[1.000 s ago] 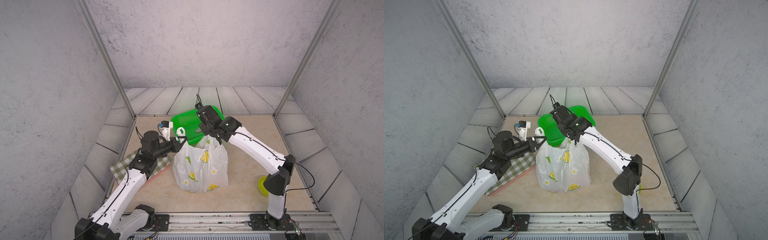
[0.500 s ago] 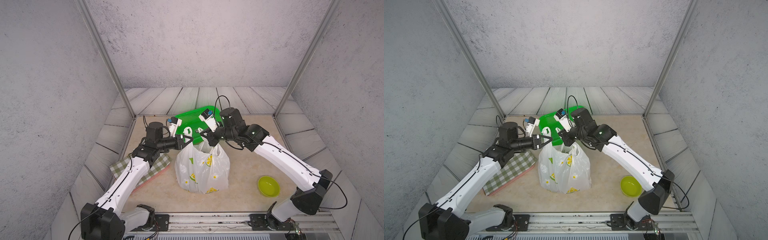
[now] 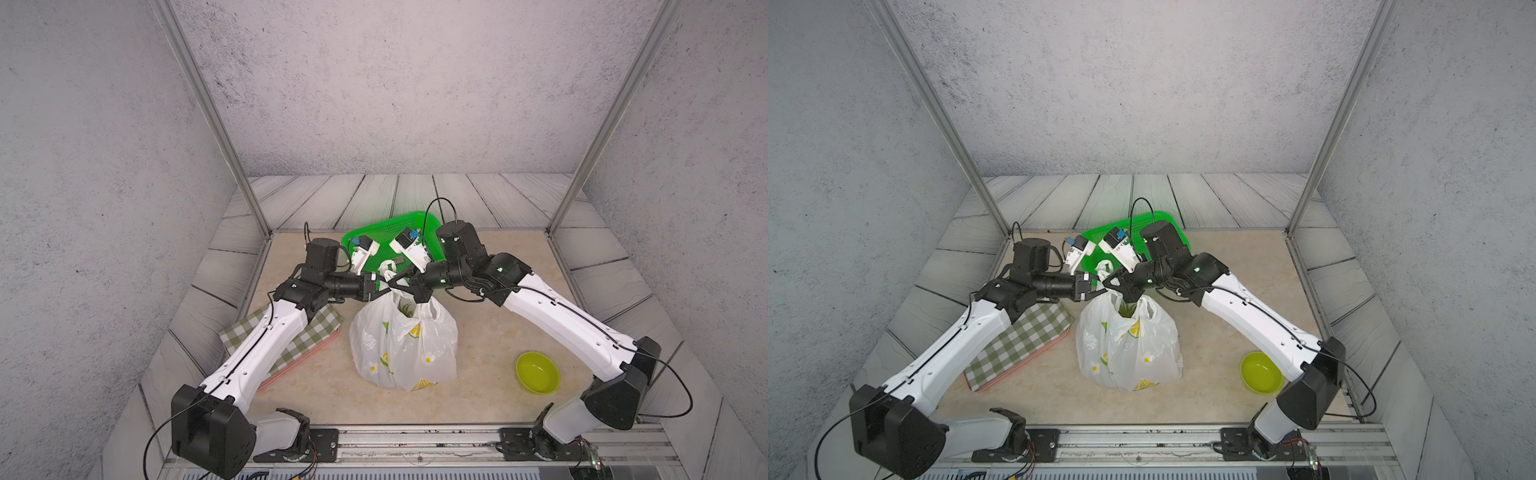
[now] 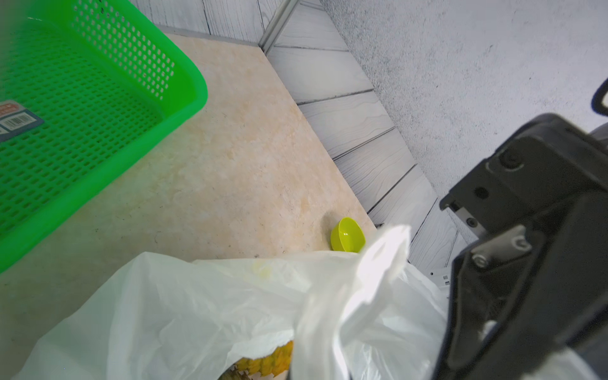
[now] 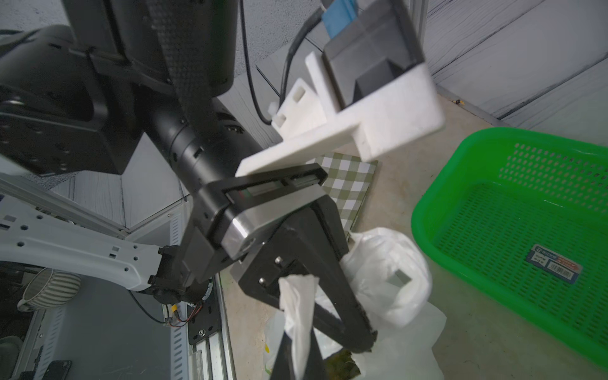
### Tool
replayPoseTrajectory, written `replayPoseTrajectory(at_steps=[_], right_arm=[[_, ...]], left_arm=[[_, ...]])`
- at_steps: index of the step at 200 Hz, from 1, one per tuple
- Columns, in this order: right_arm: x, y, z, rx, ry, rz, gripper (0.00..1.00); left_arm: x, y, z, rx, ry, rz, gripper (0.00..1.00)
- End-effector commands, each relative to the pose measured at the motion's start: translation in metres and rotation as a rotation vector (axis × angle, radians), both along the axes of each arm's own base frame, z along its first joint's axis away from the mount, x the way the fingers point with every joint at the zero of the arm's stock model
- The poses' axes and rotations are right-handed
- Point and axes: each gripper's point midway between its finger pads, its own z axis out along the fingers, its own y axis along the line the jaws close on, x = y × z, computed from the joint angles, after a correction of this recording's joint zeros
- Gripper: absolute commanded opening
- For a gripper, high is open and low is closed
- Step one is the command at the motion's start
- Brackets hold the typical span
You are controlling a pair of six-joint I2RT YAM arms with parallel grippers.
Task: Place the pineapple into a plastic bag & tie a knot
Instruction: Cross the plastic bag at the center of the board.
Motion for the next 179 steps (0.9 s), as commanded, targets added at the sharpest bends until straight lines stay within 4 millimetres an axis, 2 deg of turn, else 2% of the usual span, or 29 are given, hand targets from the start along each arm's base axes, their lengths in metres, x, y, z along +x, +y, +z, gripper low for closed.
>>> replayPoseTrajectory(at_steps=[1, 31, 61, 110, 138, 160, 179], right_arm=[[-0.004, -0.005, 0.020, 0.057, -0.009, -0.019, 0.02], [0.008, -0.017, 0.017, 0.052, 0.002, -0.107, 0.02], [0.012, -0.031, 0.019, 0.096, 0.041, -0.139, 0.03], [-0.001, -0.032, 0.015, 0.092, 0.081, -0.082, 0.05], [-0.004, -0.031, 0.014, 0.087, 0.092, -0.064, 0.06], [-0.002, -0.031, 0.010, 0.069, 0.106, -0.068, 0.06], [0.000, -0.031, 0.007, 0.068, 0.119, -0.065, 0.06]], left_arm=[[-0.006, -0.009, 0.001, 0.039, -0.049, -0.056, 0.00], [-0.011, -0.018, 0.000, 0.047, -0.079, -0.095, 0.00], [-0.017, -0.024, -0.002, 0.060, -0.099, -0.126, 0.00], [-0.019, -0.034, 0.003, 0.063, -0.120, -0.158, 0.00], [-0.021, -0.038, 0.000, 0.118, -0.127, -0.180, 0.00], [-0.024, -0.039, -0.001, 0.144, -0.138, -0.194, 0.06], [-0.027, -0.039, 0.001, 0.139, -0.145, -0.205, 0.17]])
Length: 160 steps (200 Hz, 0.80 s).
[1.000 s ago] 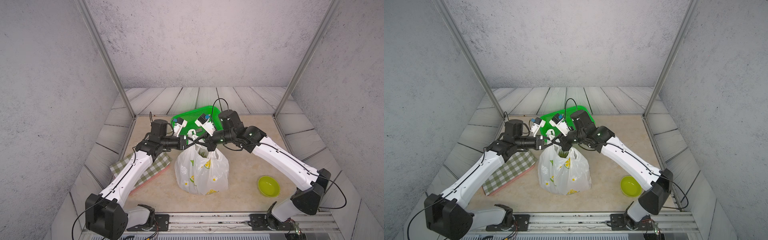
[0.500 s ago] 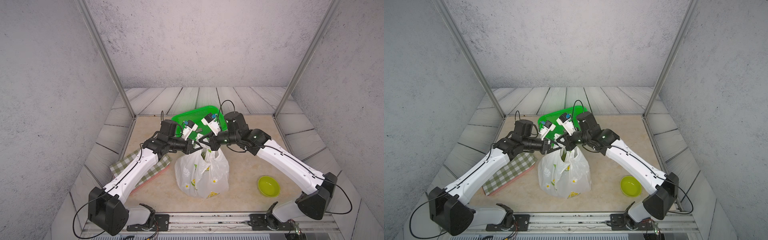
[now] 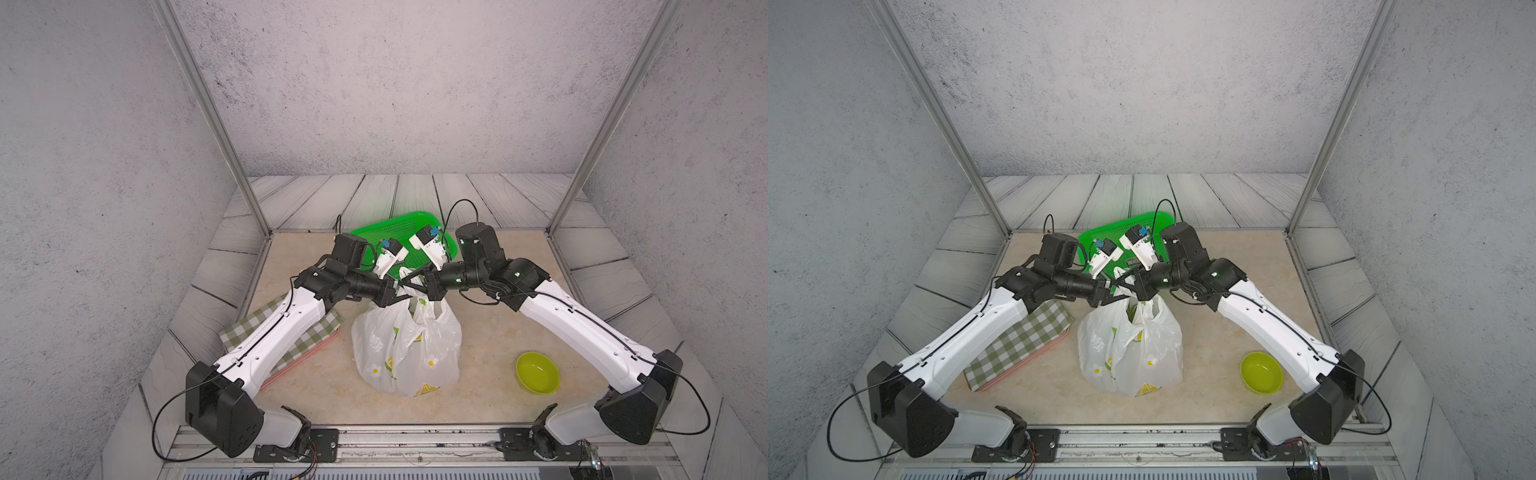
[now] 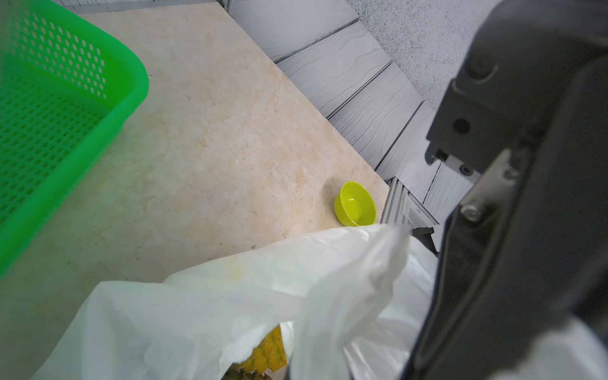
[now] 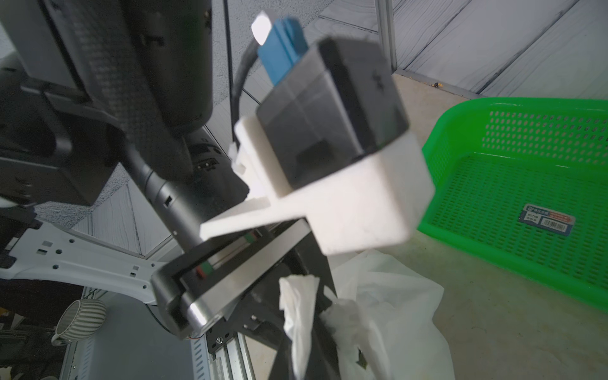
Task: Place the pineapple into a plastic bag & tie a knot
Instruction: Cross the plastic bag at the center of the board.
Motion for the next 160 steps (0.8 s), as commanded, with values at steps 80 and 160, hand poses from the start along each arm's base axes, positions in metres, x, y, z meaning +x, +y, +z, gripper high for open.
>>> replayPoseTrajectory(at_steps=[80, 160], right_arm=[[0.000, 0.001, 0.004, 0.035, 0.042, 0.056, 0.02], [-0.006, 0.012, 0.012, 0.113, 0.107, 0.098, 0.01]], left_arm=[[-0.026, 0.000, 0.014, 0.003, -0.010, -0.118, 0.30], [-0.021, -0.007, 0.023, -0.060, -0.026, -0.114, 0.31]])
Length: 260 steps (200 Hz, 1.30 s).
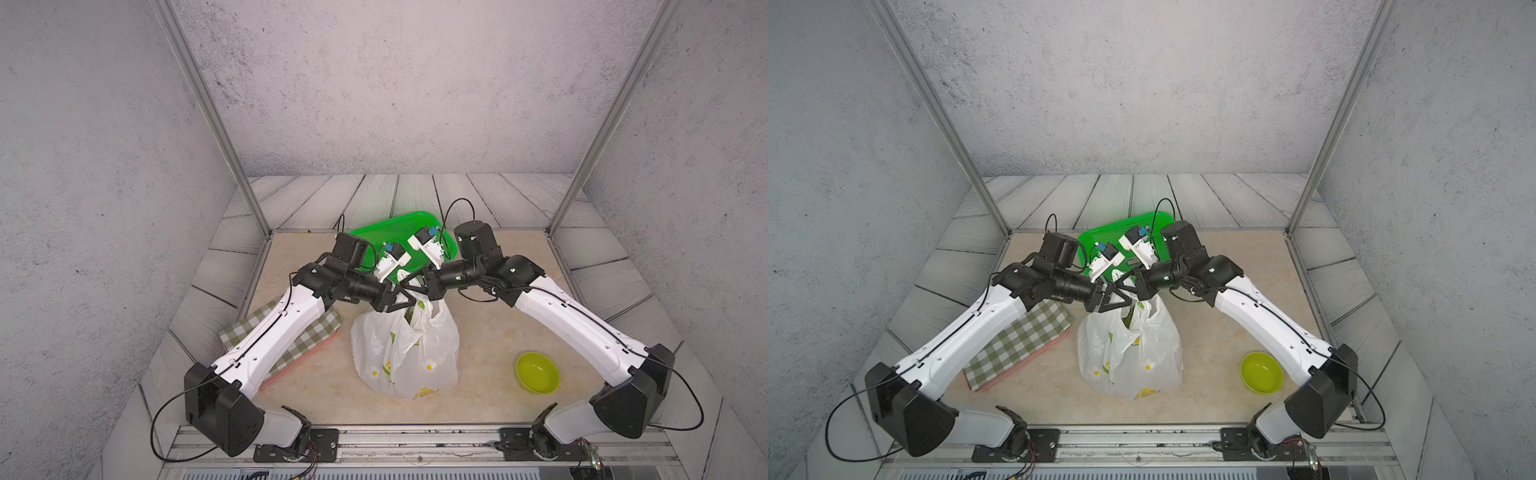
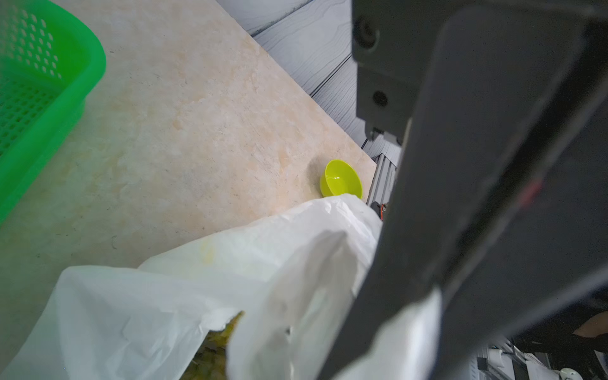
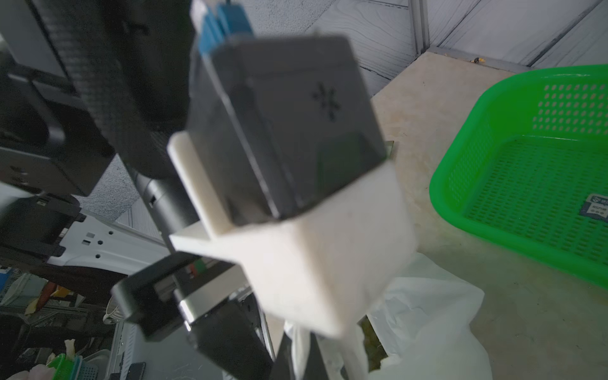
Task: Place the pineapple into a plastic bag & tie a knot
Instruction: Cross the plastic bag at the center of the board.
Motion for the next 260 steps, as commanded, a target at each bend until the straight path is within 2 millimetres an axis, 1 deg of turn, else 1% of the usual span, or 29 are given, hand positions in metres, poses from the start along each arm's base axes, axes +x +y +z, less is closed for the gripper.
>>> replayPoseTrajectory(at_steps=[1, 41, 69, 126, 172, 224, 244, 260], right_arm=[[-0.002, 0.006, 0.014, 0.062, 0.013, 0.024, 0.01], [0.001, 0.011, 0.012, 0.093, 0.053, 0.022, 0.00], [0.004, 0.014, 0.005, 0.100, 0.078, 0.008, 0.00], [0.006, 0.018, -0.010, 0.117, 0.111, 0.005, 0.00], [0.008, 0.022, -0.021, 0.147, 0.163, 0.000, 0.00], [0.012, 0.019, -0.038, 0.138, 0.162, -0.042, 0.00], [0.014, 0.020, -0.040, 0.152, 0.176, -0.055, 0.00], [0.015, 0.019, -0.038, 0.165, 0.174, -0.067, 0.00]], left_arm=[[-0.002, -0.008, 0.017, -0.072, -0.031, -0.023, 0.31], [0.002, -0.014, 0.028, -0.139, -0.039, -0.015, 0.31], [0.002, -0.017, 0.036, -0.187, -0.038, -0.026, 0.31], [-0.007, -0.020, 0.039, -0.233, -0.010, -0.072, 0.30], [-0.003, -0.021, 0.038, -0.252, -0.014, -0.057, 0.30], [-0.004, -0.021, 0.047, -0.280, -0.027, -0.060, 0.30], [0.000, -0.021, 0.049, -0.284, -0.039, -0.038, 0.30], [0.003, -0.021, 0.051, -0.293, -0.048, -0.017, 0.30]])
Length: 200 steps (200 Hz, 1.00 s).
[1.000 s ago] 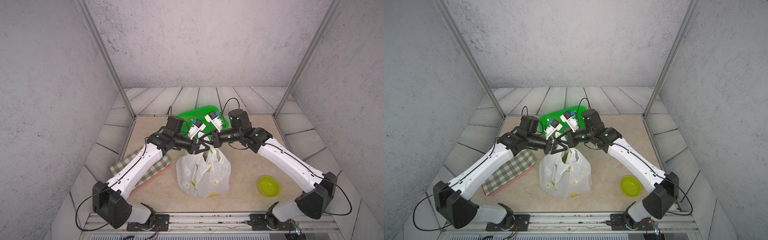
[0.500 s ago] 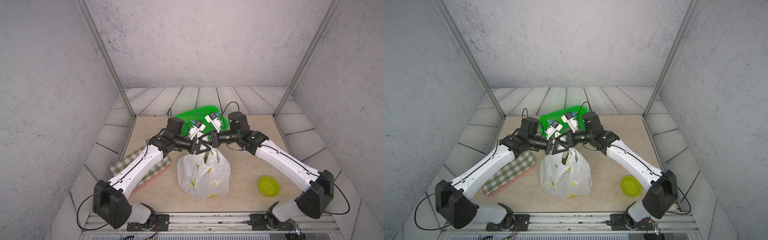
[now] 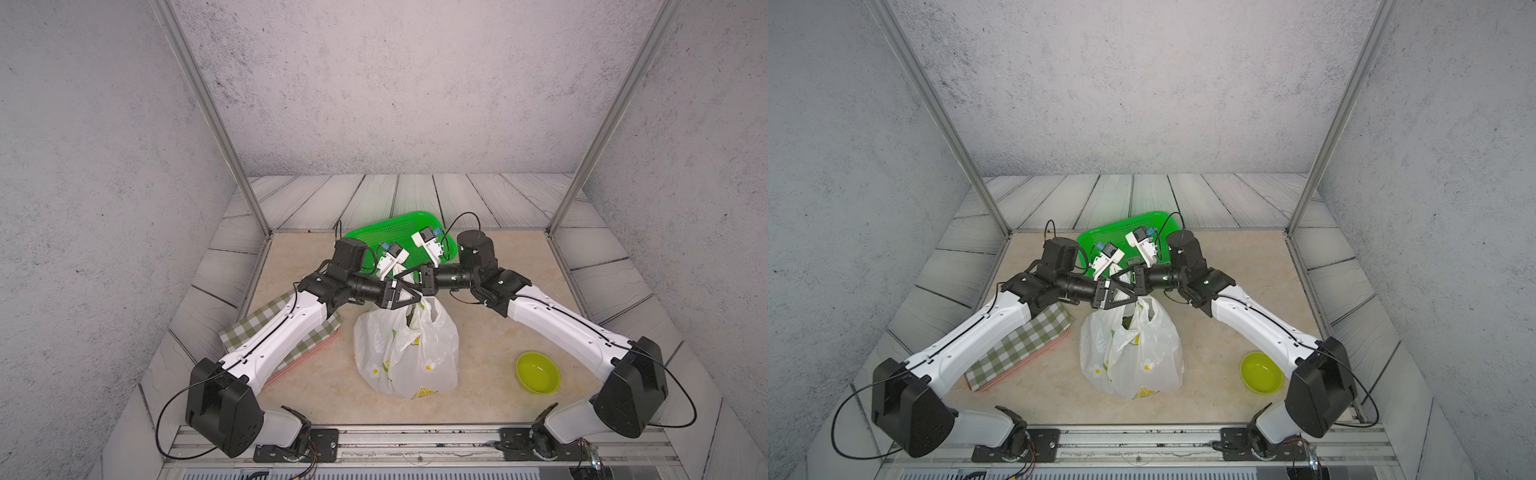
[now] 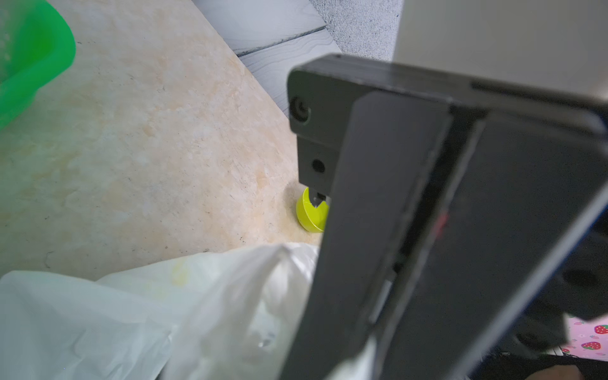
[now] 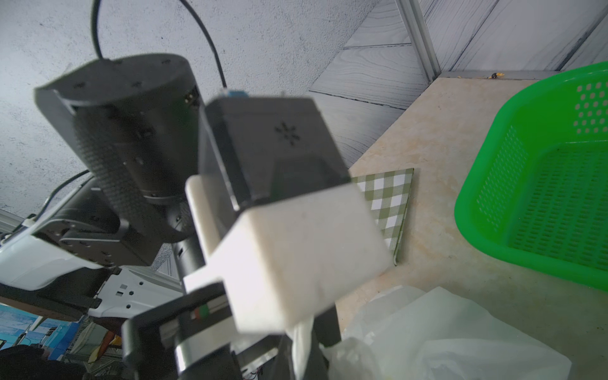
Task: Place the pineapple into a plastic bag & tie a knot
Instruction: Cross the plastic bag at the center of the board.
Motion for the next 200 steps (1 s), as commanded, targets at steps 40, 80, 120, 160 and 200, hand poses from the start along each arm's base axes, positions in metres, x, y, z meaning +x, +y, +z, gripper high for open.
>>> replayPoseTrajectory(at_steps=[40, 80, 120, 160, 200], right_arm=[[-0.008, 0.000, -0.016, -0.016, 0.058, -0.031, 0.00], [-0.011, -0.003, -0.012, -0.014, 0.056, -0.032, 0.00], [-0.012, -0.005, -0.018, -0.026, 0.066, -0.036, 0.00], [-0.013, -0.015, -0.012, -0.062, 0.046, -0.056, 0.04], [-0.003, -0.039, 0.022, -0.059, -0.014, -0.126, 0.42]], left_arm=[[0.000, -0.010, 0.063, -0.198, -0.206, -0.009, 0.28], [0.004, -0.011, 0.066, -0.216, -0.210, 0.012, 0.17], [0.011, -0.010, 0.061, -0.227, -0.231, 0.053, 0.02], [0.011, -0.009, 0.056, -0.225, -0.254, 0.051, 0.00], [0.007, -0.009, 0.046, -0.205, -0.285, 0.020, 0.00]])
